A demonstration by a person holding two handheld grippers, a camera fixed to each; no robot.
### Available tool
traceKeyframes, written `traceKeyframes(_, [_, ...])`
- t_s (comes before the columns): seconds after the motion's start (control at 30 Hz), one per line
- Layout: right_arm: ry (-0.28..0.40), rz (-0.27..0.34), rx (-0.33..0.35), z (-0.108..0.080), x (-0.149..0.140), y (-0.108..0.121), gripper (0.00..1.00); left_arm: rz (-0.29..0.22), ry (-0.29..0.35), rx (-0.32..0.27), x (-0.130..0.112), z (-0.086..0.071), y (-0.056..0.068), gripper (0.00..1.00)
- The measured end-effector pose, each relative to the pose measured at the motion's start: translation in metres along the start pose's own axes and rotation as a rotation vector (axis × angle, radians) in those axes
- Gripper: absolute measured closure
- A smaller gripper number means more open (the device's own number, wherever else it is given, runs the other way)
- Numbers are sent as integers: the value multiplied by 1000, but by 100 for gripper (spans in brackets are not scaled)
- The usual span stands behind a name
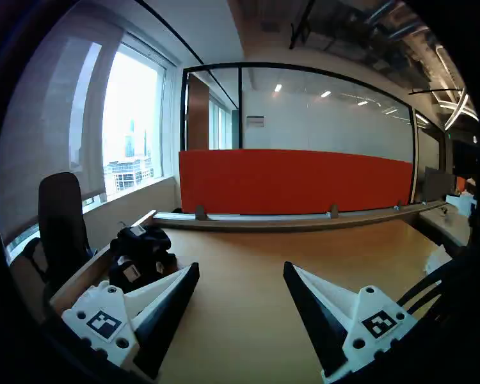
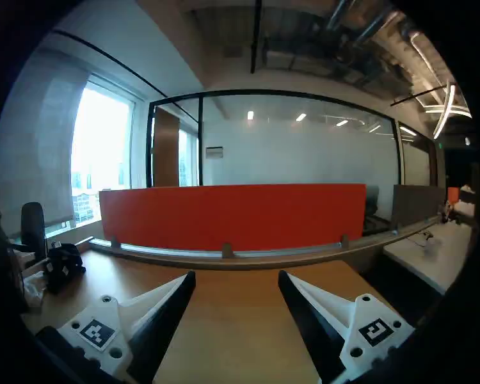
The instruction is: Fold towel
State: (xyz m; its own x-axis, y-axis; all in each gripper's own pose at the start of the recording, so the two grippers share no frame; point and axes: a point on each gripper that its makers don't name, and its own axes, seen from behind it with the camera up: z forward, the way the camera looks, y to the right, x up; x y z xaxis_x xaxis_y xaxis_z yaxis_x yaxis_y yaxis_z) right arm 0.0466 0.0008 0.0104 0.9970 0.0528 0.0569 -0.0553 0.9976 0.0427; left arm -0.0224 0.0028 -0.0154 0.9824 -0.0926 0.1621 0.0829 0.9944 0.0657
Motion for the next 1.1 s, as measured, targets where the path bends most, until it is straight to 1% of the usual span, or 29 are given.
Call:
traceKeyframes(0.1, [-3,4,-2,0,-1,-2,0,-12,45,4,18,5,-3,2])
traceKeyframes(0.2, [-2,7,-5,0,0,-3,0,-21,72,3,28,8,-3,2])
traceKeyframes(0.57, [-3,15,-7,2,3,-9,0,-23,89,3,31,13,-4,2])
traceKeyframes(0.8, [0,-6,-10,5,4,-15,0,-19,88,-4,26,17,-4,2])
traceKeyframes(0.97, [11,-30,-13,5,7,-20,0,-6,93,-20,14,22,0,2])
traceKeyframes(1.1, [21,-26,-14,2,6,-24,0,12,105,-35,5,26,5,2])
